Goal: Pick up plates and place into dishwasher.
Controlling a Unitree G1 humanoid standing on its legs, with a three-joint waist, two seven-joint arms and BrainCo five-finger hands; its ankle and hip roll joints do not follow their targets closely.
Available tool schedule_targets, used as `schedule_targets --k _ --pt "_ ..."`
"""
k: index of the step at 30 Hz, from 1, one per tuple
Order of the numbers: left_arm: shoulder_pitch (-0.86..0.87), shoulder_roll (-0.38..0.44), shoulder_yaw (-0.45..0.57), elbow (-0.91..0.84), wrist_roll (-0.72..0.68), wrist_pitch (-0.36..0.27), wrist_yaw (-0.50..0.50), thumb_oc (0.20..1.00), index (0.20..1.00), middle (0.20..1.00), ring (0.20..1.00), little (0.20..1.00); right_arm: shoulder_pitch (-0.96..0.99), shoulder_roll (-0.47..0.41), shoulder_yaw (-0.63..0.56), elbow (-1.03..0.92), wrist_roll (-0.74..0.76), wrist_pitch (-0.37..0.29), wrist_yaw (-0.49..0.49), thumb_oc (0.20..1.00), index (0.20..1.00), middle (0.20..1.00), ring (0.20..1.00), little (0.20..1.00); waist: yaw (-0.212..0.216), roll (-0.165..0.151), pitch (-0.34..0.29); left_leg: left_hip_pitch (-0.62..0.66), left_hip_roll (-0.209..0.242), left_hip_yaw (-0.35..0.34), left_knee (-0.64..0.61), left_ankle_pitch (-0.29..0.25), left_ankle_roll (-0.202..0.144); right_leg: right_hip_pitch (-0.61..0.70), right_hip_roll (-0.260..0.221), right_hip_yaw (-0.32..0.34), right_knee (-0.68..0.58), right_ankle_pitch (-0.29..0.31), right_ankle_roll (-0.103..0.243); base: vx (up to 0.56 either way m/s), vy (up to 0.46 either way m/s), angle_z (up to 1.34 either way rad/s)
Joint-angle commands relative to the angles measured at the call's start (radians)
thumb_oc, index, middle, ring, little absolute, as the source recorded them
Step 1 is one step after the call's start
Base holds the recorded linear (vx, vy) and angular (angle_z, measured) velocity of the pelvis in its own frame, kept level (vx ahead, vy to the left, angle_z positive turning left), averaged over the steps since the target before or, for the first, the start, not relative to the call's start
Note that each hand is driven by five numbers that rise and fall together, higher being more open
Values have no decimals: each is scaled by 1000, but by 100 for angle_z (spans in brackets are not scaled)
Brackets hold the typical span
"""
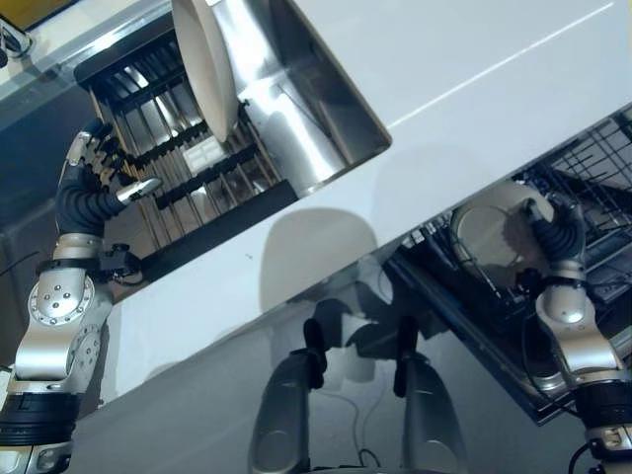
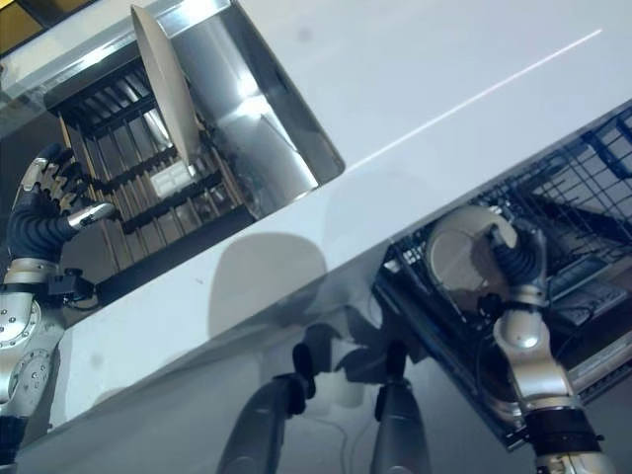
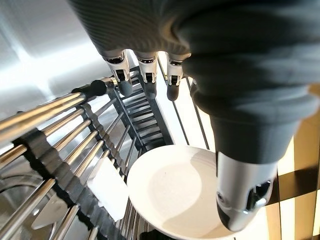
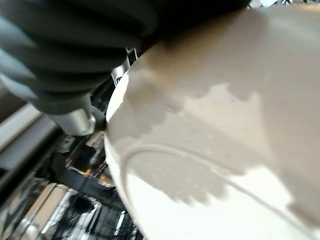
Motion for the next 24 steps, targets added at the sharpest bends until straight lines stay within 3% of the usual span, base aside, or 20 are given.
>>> schedule_targets --k 1,8,9,10,11,17,18,24 --pt "-28 -184 -180 36 12 -21 54 1000 1000 1000 1000 1000 -42 -12 64 -3 24 28 36 200 200 200 200 200 -71 17 53 -68 -3 -27 118 -53 -2 38 50 -67 -76 -26 -28 -55 54 1" --pt "-38 -207 -189 28 -6 -40 75 1000 1000 1000 1000 1000 -52 -35 62 12 37 30 57 200 200 200 200 200 -90 44 53 -46 -6 -11 95 -31 -8 36 39 -48 -73 -31 -35 -58 76 -3" --pt "-39 -208 -189 27 -9 -40 76 1000 1000 1000 1000 1000 -50 -36 58 16 35 30 66 429 429 429 429 429 -93 45 53 -39 -7 -9 92 -31 -9 40 36 -45 -73 -31 -35 -57 79 1" --pt "-39 -209 -185 31 -13 -44 72 1000 1000 1000 1000 1000 -45 -38 51 20 36 29 75 815 815 815 815 815 -95 45 53 -31 -8 -7 87 -29 -10 46 35 -44 -76 -29 -35 -53 74 -3" --pt "-40 -212 -186 30 -13 -44 74 1000 1000 1000 1000 1000 -39 -35 50 23 36 31 81 1000 1000 1000 1000 1000 -97 45 53 -23 -8 -6 84 -29 -10 51 33 -43 -76 -28 -34 -53 74 -9" --pt "-22 -214 -163 26 -26 -55 61 1000 1000 1000 1000 1000 28 -29 11 45 51 0 116 1000 1000 1000 1000 1000 -104 27 53 55 -14 -2 53 -34 -11 115 27 -38 -92 -14 -28 -46 63 -5" --pt "-20 -214 -159 27 -29 -59 57 1000 1000 1000 1000 1000 35 -28 6 46 53 -5 121 1000 1000 1000 1000 1000 -106 20 53 52 -16 9 45 -14 -1 111 24 -40 -100 8 -35 -92 37 -2" --pt "7 -223 -146 21 -24 -61 44 1000 1000 1000 1000 1000 92 10 -15 59 48 -30 129 1000 1000 1000 1000 1000 -99 -16 52 156 -25 4 6 -16 0 208 25 -42 -125 21 -27 -18 24 1"
